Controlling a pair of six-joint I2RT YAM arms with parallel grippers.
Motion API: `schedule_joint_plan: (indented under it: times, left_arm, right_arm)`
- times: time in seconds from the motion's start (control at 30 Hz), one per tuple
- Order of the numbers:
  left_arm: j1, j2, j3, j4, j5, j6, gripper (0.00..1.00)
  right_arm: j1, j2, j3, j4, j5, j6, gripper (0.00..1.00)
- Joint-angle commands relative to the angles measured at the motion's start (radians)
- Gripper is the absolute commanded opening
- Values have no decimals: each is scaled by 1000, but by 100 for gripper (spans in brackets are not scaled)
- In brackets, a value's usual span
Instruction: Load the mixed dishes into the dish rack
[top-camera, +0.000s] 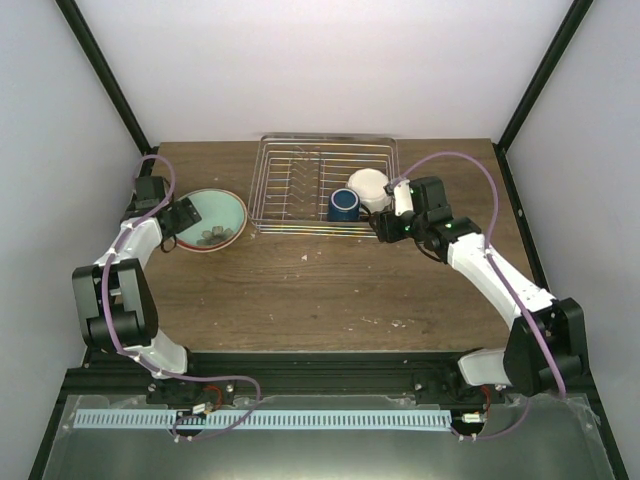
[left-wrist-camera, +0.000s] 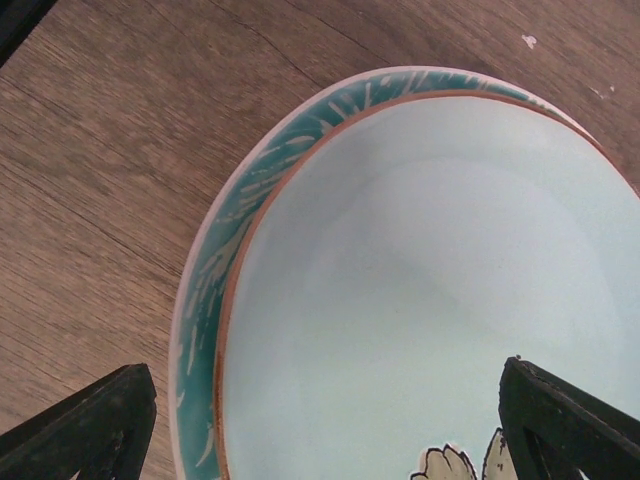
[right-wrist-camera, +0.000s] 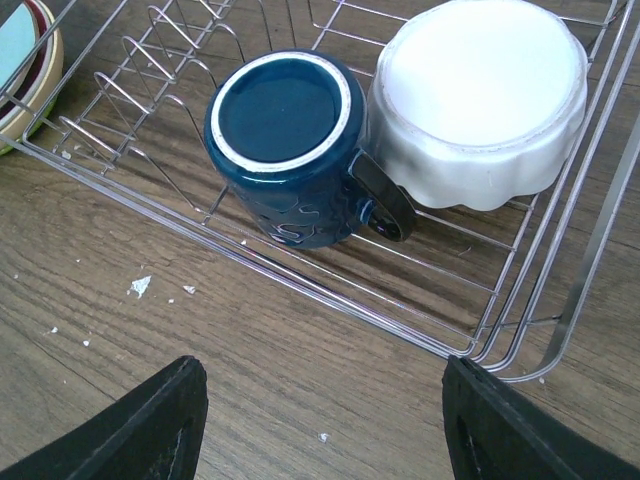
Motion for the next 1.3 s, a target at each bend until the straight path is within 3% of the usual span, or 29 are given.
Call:
schedule_joint_plan:
  times: [0.0,0.73,1.27]
  left_arm:
    - [6,-13,17,6,41,3,95]
    - [6,38,-67,83,68,-15,93]
    - [6,75,-170,178,104,-47,65]
  right_arm:
    - [8,7,6,16,1,-18,65]
    - [7,22,13,11,12,-20,65]
    - [7,28,6,9,24,-20,65]
